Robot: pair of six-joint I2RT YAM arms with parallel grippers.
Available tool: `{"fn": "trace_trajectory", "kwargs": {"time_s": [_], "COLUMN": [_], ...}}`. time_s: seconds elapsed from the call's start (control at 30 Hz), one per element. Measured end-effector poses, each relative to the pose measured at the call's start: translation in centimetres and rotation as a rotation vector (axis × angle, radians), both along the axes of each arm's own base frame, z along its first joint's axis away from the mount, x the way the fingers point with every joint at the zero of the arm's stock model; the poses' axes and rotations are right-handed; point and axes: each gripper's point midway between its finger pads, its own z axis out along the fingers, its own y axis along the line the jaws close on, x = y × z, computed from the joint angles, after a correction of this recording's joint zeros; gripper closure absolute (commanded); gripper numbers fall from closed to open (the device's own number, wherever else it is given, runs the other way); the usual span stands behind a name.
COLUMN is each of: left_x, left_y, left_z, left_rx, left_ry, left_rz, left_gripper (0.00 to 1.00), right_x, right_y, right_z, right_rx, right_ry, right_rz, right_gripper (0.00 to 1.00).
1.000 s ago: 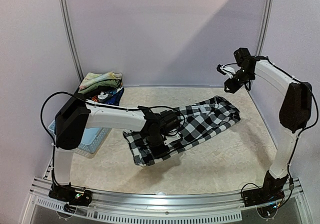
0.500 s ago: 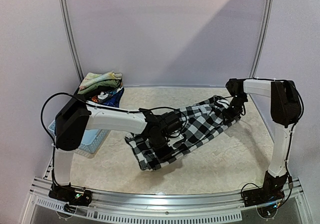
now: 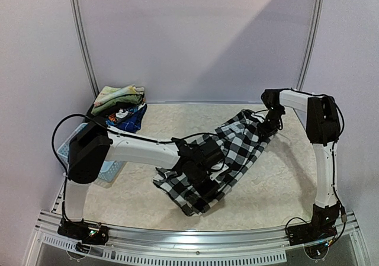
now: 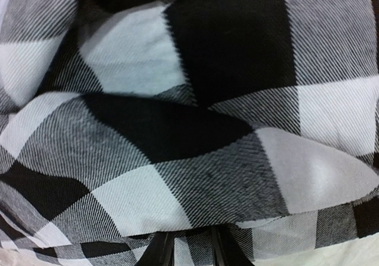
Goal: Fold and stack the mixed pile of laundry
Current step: Rotate the rectangle-folded shirt at the center of the board.
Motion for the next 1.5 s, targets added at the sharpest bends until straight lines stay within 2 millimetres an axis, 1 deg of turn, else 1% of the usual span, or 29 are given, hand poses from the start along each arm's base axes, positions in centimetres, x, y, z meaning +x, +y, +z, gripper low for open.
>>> {"fn": "trace_trajectory", "kwargs": {"time_s": [0.1, 0.2, 0.27, 0.4, 0.53, 0.97, 1.03, 1.17, 1.3, 1.37, 1.4, 1.47, 1.5], "left_x": [-1.0, -1.9, -2.4, -3.0, -3.0, -2.2, -2.1, -2.0, -1.9, -2.0, -2.0, -1.9, -1.9], "left_y": [-1.6, -3.0, -3.9, -4.6, -5.0, -7.8, -8.2, -9.5, -9.7, -9.3, -9.2, -9.0, -8.8], "left_z": [0.0, 0.1, 0.2, 0.2, 0.3, 0.4, 0.4, 0.5, 0.9, 1.4, 2.1, 4.0, 5.6], "left_rx": [-0.024, -0.034, -0.039, -0.029, -0.013, -0.021, -0.03, -0.054, -0.048, -0.032, -0.03, -0.041, -0.058], "left_ry": [0.006, 0.003, 0.001, 0.001, 0.005, 0.002, 0.003, 0.002, -0.038, -0.066, -0.082, -0.114, -0.133], "left_rz": [-0.008, -0.022, -0.031, -0.038, -0.038, -0.046, -0.048, -0.057, -0.078, -0.086, -0.091, -0.099, -0.1], "left_gripper": [1.0, 0.99, 0.98, 0.96, 0.95, 0.94, 0.91, 0.81, 0.74, 0.69, 0.67, 0.65, 0.65], "right_x": [1.1, 2.5, 3.0, 3.6, 4.1, 6.2, 6.5, 6.8, 6.5, 5.9, 5.5, 5.0, 4.7], "right_y": [0.7, 2.1, 3.0, 5.1, 6.5, 9.3, 9.9, 10.7, 10.6, 9.9, 9.6, 8.9, 8.4], "right_z": [0.0, 0.1, 0.1, 0.1, 0.1, 0.2, 0.2, 0.3, 0.7, 1.9, 2.9, 6.2, 9.1], "right_rx": [0.007, 0.012, 0.012, 0.01, 0.01, 0.053, 0.062, 0.07, 0.067, 0.066, 0.066, 0.072, 0.081], "right_ry": [0.005, -0.001, -0.007, -0.025, -0.046, -0.132, -0.149, -0.17, -0.171, -0.169, -0.172, -0.207, -0.25], "right_rz": [0.009, 0.036, 0.057, 0.104, 0.135, 0.183, 0.195, 0.208, 0.219, 0.209, 0.206, 0.193, 0.189], "right_gripper": [0.77, 0.77, 0.77, 0.77, 0.77, 0.75, 0.74, 0.67, 0.54, 0.5, 0.49, 0.48, 0.47]}}
